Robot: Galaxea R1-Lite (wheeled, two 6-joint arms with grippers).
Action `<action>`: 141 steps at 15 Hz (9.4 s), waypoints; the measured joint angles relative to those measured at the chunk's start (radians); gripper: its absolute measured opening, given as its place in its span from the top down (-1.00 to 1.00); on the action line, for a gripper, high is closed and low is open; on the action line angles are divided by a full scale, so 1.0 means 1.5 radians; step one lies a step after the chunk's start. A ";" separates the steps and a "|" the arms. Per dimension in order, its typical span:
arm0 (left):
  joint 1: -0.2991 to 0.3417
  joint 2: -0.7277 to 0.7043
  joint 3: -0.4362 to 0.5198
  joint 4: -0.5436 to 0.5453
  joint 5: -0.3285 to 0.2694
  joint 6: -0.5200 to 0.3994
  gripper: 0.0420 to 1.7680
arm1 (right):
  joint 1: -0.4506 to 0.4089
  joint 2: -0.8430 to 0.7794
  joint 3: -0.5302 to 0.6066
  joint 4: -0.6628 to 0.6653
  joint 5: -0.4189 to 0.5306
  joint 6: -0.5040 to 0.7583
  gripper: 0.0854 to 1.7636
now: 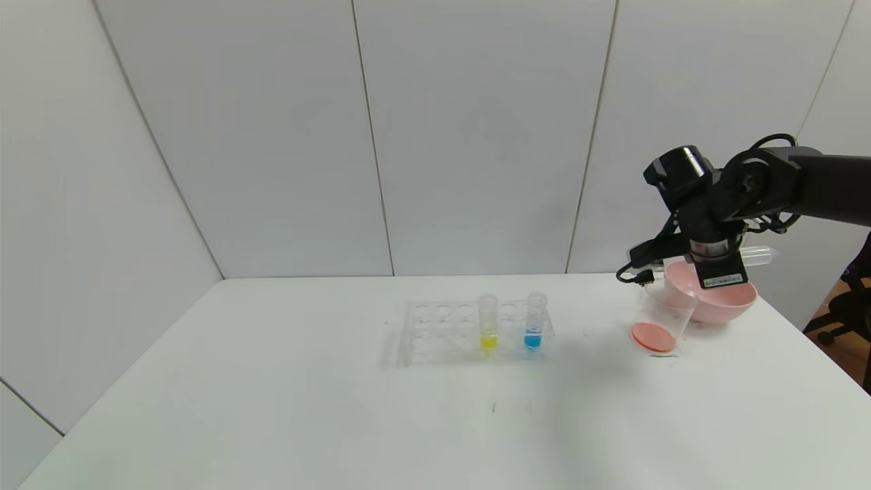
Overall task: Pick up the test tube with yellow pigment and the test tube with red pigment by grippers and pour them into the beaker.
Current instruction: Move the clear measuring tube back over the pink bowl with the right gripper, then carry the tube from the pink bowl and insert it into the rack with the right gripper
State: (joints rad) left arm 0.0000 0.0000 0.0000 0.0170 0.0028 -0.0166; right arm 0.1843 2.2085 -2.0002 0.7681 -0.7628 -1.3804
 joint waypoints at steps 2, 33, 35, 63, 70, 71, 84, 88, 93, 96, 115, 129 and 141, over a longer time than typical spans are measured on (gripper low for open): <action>0.000 0.000 0.000 0.000 0.000 0.000 -0.94 | 0.002 -0.001 0.000 -0.004 0.000 -0.001 0.50; 0.000 0.000 0.000 0.000 0.000 0.000 -0.94 | -0.329 -0.212 0.390 -0.650 0.769 0.751 0.50; 0.000 0.000 0.000 0.000 0.000 0.000 -0.94 | -0.336 -0.207 0.461 -0.765 0.770 0.806 0.50; 0.000 0.000 0.000 0.000 0.000 0.000 -0.94 | -0.347 -0.038 0.572 -1.034 0.768 0.887 -0.56; 0.000 0.000 0.000 0.000 0.000 0.000 -0.94 | -0.304 -0.137 0.631 -1.016 0.768 0.892 -0.78; 0.000 0.000 0.000 0.000 0.000 0.000 -0.94 | -0.290 -0.164 0.655 -1.011 0.766 0.892 -0.80; 0.000 0.000 0.000 0.000 0.000 0.000 -0.94 | 0.138 -0.387 0.892 -0.999 0.282 0.968 -0.91; 0.000 0.000 0.000 0.000 0.000 0.000 -0.94 | 0.322 -0.386 0.899 -0.986 0.156 1.020 -0.92; 0.000 0.000 0.000 0.000 0.000 0.000 -0.94 | 0.463 -0.308 0.854 -0.985 0.035 1.078 -0.92; 0.000 0.000 0.000 0.000 0.000 0.000 -0.94 | 0.498 -0.250 0.815 -0.985 0.010 1.088 -0.92; 0.000 0.000 0.000 0.000 0.000 0.000 -0.94 | 0.437 0.063 0.451 -0.922 -0.030 1.089 -0.93; 0.000 0.000 0.000 0.000 0.000 0.000 -0.94 | 0.394 0.127 0.350 -0.889 0.025 1.072 -0.94; 0.000 0.000 0.000 0.000 0.000 0.000 -0.94 | 0.394 0.109 0.363 -0.895 0.025 1.068 -0.94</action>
State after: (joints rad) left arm 0.0000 0.0000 0.0000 0.0170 0.0028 -0.0166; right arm 0.7749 2.3726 -1.4562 -0.5751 -0.7260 0.2211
